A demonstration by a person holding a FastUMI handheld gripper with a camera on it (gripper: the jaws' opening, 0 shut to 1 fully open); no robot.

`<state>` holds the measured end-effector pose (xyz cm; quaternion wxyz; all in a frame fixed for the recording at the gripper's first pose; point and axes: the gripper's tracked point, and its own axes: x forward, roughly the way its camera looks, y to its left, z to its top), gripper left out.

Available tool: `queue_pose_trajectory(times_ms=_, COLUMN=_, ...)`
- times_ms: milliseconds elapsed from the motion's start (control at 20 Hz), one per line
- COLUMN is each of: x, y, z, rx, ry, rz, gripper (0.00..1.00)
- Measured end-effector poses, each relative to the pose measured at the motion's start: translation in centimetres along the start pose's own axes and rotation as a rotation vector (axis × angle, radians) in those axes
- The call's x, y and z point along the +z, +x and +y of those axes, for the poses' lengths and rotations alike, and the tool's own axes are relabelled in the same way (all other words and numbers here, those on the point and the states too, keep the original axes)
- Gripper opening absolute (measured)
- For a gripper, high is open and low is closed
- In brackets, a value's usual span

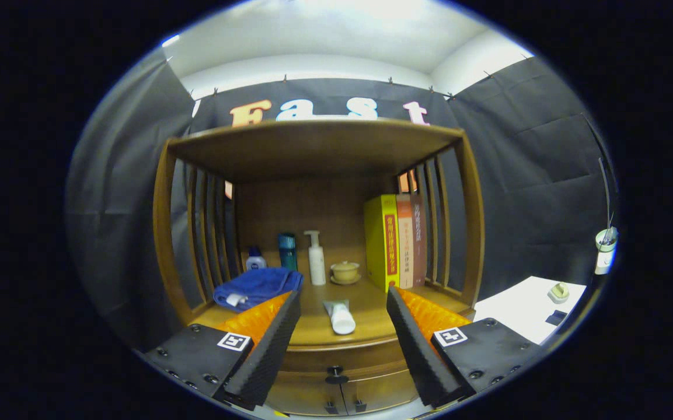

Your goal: Pull open the drawer, take out the items inside it, and place them on the countertop above the cabinet.

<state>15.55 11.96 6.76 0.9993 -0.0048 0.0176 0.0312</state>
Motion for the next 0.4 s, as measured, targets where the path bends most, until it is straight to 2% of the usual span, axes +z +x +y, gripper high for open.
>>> queue_pose_trajectory(times_ms=200, x=4.2, y=-2.5, z=-0.2, rx=0.018, ry=0.020, rz=0.029, gripper=0.99)
queue_pose_trajectory(times_ms=400, x=5.5, y=-5.0, z=0.1, rx=0.044, ry=0.024, rz=0.058, gripper=0.99)
